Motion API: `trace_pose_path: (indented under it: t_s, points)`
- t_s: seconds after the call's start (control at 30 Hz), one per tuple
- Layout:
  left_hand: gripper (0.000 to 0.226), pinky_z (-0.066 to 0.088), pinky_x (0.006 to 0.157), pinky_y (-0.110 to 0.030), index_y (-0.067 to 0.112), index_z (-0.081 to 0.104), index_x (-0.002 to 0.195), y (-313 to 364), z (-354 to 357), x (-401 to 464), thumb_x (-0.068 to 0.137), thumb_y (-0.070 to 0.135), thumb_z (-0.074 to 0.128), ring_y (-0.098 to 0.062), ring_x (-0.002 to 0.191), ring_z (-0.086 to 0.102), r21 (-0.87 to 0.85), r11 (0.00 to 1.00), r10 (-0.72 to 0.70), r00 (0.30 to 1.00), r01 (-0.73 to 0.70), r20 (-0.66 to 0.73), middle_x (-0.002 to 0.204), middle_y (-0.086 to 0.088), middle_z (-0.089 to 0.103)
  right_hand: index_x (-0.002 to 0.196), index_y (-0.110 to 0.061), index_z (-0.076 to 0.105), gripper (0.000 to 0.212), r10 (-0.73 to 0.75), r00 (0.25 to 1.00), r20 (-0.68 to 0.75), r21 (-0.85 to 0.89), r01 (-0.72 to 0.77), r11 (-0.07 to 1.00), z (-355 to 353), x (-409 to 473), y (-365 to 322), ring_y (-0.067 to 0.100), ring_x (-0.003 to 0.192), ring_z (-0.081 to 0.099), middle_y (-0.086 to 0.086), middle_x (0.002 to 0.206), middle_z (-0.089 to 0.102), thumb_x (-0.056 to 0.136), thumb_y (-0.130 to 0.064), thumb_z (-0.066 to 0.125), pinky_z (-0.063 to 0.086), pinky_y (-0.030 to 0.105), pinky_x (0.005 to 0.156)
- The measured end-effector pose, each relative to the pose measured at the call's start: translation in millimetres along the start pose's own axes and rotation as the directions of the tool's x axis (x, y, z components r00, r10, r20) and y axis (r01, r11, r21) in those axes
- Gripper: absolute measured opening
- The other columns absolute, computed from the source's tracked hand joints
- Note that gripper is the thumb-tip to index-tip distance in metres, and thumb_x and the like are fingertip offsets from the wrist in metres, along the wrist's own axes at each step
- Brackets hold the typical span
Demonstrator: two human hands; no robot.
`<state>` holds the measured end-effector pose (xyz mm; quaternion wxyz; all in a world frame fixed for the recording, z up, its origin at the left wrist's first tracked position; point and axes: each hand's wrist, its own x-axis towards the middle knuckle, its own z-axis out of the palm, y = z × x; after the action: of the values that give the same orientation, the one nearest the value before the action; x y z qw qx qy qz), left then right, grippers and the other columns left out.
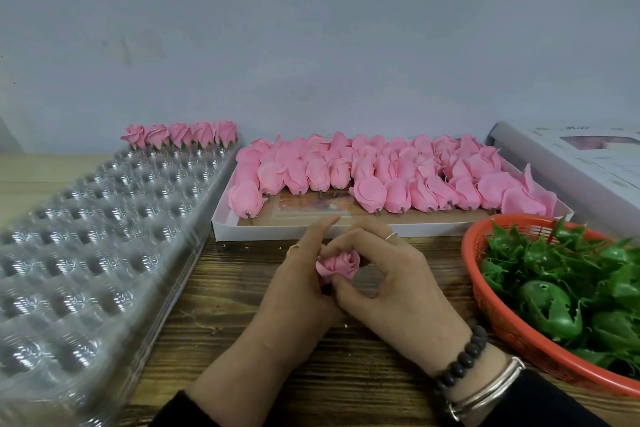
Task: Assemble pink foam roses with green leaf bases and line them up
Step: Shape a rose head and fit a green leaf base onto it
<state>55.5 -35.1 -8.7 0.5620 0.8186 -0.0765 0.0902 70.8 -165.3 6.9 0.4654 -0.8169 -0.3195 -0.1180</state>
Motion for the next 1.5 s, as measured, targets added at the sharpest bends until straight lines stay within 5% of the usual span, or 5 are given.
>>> trace_pose_path:
  t_s: [0.2,0.3,0.6,1.13,1.5]
  points:
    - [0.075,0.039,0.093,-0.029,0.050,0.036,0.115,10.3,5.1,-3.8,0.064,0.013,0.076,-0.011,0.100,0.045,0.359,0.919,0.221,0.967,-0.164,-0.124,0.110,0.018,0.042,0.085,-0.017,0.066,0.023,0.095,0.985,-0.143,0.059,-0.087,0.994,1.4,3.4,9.4,0.003,0.086,0.055,-0.008,0.088,0.058,0.069,0.000,0.067,0.045,0.017,0.077]
    - [0.059,0.043,0.089,-0.038,0.025,0.051,0.116,12.4,7.7,-6.6,0.066,0.007,0.075,-0.017,0.098,0.048,0.434,0.865,0.322,0.941,-0.250,-0.099,0.107,0.006,0.049,0.083,-0.020,0.066,0.025,0.128,0.978,-0.162,0.123,-0.108,0.986,3.1,3.6,10.8,0.004,0.086,0.057,-0.007,0.089,0.060,0.068,0.001,0.066,0.046,0.017,0.077]
    - [0.053,0.041,0.088,-0.029,0.017,0.054,0.115,13.0,7.9,-6.1,0.067,-0.004,0.069,-0.017,0.103,0.049,0.467,0.858,0.295,0.950,-0.217,-0.102,0.107,0.003,0.055,0.078,-0.030,0.062,0.030,0.148,0.979,-0.137,0.092,-0.137,0.986,7.0,3.0,7.8,-0.006,0.085,0.054,-0.008,0.086,0.063,0.069,-0.002,0.067,0.037,0.002,0.071]
    - [0.055,0.039,0.078,-0.024,0.021,0.053,0.113,10.3,7.9,-4.9,0.068,-0.008,0.067,-0.010,0.094,0.046,0.446,0.865,0.314,0.941,-0.230,-0.124,0.095,0.012,0.054,0.087,-0.026,0.057,0.018,0.187,0.977,-0.100,0.107,-0.177,0.978,10.0,0.7,9.0,0.004,0.077,0.057,-0.009,0.083,0.061,0.070,-0.021,0.062,0.048,0.023,0.069]
    - [0.044,0.038,0.078,-0.018,0.019,0.055,0.109,9.0,4.4,-3.4,0.073,-0.004,0.066,-0.012,0.095,0.046,0.456,0.869,0.278,0.952,-0.193,-0.126,0.093,0.014,0.052,0.092,-0.040,0.054,0.030,0.194,0.972,-0.132,0.182,-0.169,0.969,14.1,-0.4,11.8,-0.002,0.084,0.060,-0.019,0.089,0.064,0.072,-0.022,0.067,0.045,0.009,0.070]
